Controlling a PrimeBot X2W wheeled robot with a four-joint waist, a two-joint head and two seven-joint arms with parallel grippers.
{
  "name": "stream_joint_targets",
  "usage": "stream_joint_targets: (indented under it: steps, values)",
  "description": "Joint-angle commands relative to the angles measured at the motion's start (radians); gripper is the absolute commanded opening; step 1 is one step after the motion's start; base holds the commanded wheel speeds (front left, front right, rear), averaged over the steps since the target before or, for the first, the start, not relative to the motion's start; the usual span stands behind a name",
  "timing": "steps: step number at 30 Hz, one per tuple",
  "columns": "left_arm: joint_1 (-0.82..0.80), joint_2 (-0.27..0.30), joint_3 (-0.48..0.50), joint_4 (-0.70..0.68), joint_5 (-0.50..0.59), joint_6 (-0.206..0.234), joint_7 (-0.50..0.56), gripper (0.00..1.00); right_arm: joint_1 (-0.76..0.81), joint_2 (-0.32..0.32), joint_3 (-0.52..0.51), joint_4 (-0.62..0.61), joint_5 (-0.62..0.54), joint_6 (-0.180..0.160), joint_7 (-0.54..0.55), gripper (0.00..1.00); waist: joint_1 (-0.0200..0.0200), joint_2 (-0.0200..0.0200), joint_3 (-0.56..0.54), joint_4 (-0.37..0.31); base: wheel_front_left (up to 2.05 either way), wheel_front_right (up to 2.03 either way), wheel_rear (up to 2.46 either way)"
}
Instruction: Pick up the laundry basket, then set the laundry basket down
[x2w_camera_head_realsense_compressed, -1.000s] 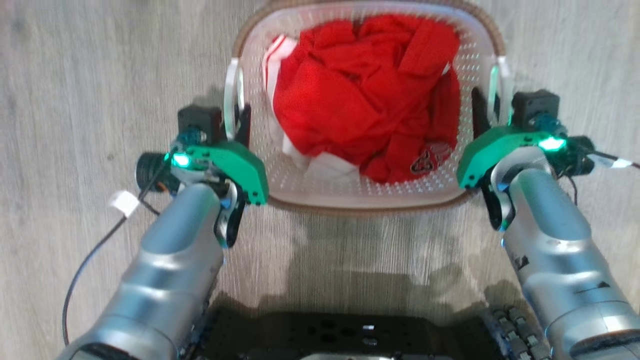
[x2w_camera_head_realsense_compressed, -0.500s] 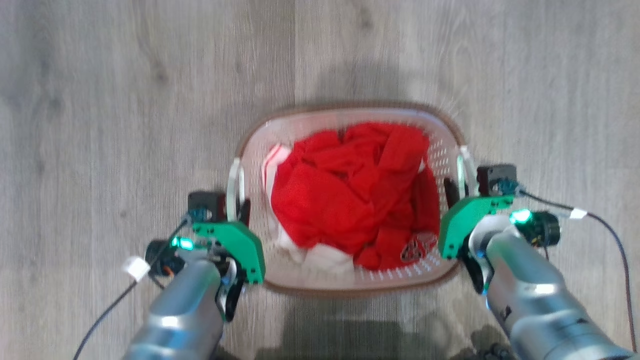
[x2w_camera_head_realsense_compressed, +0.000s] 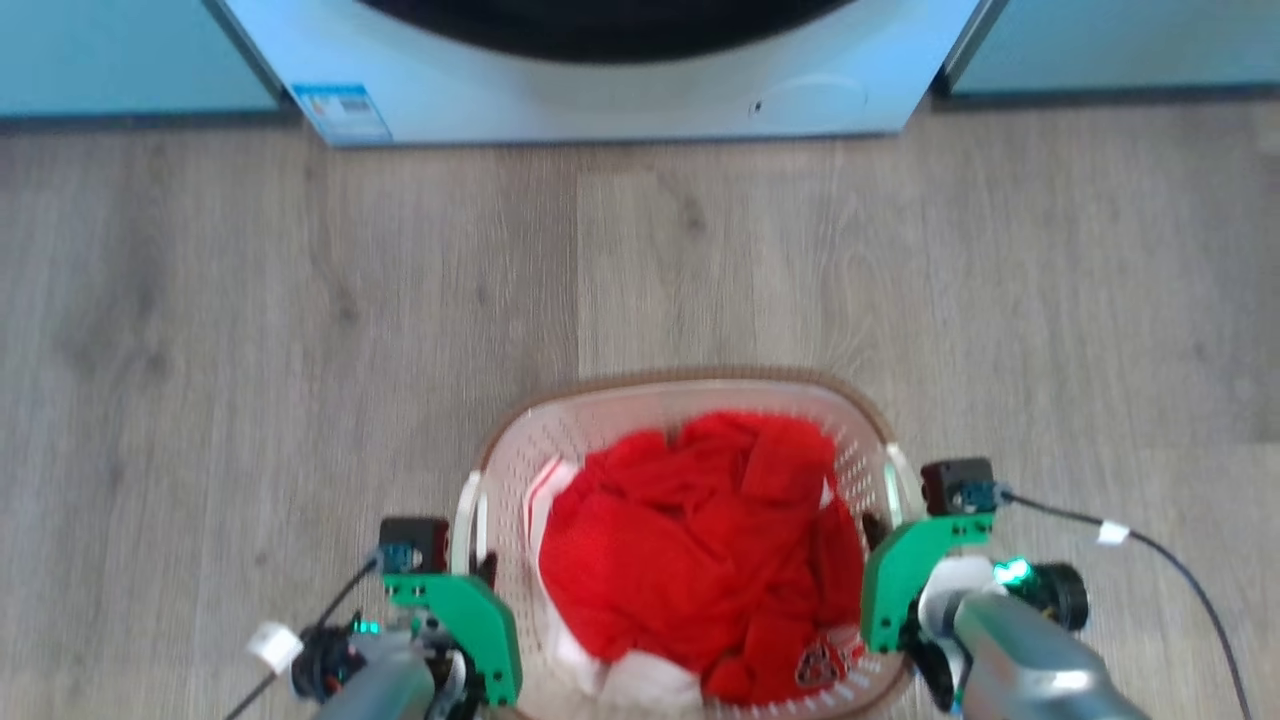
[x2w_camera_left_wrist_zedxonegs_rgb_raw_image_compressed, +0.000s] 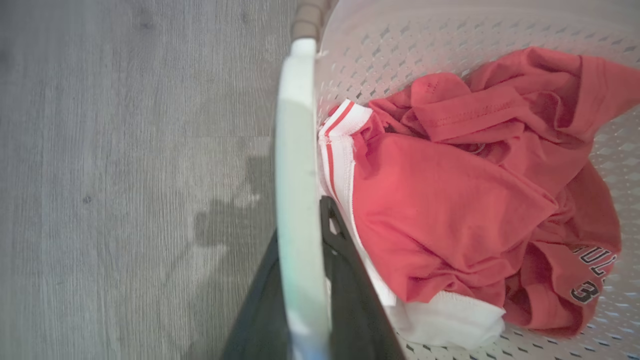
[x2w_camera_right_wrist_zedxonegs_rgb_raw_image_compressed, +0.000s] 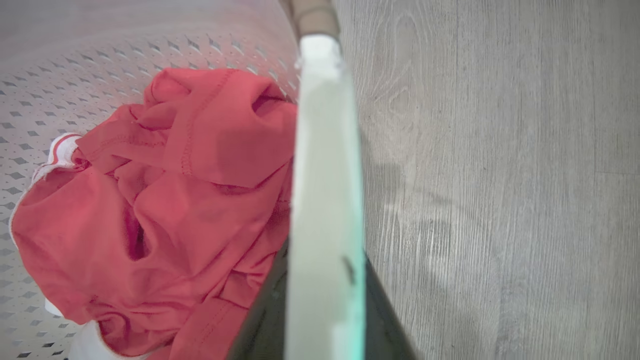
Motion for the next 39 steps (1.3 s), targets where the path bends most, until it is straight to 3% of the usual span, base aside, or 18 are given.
stream_joint_targets:
  steps: [1,18,39]
  values:
    - [0.013,0.038,0.015,0.015,-0.013,-0.001,-0.011,0.0,0.04,-0.009,0.038,0.006,0.016,-0.002,0.007,0.0,0.0001,0.0,-0.071,-0.008,0.0,0.0,0.0]
    - [0.085,0.038,-0.074,0.088,-0.096,-0.025,0.037,0.0,0.121,-0.009,0.211,0.026,0.18,-0.002,0.073,0.0,0.0001,0.0,-0.241,-0.022,0.0,0.0,0.0]
    - [0.074,0.04,-0.087,0.137,-0.12,-0.057,0.0,0.0,0.103,-0.009,0.318,0.045,0.282,-0.002,0.053,0.0,0.0001,0.0,-0.264,-0.028,0.0,0.0,0.0]
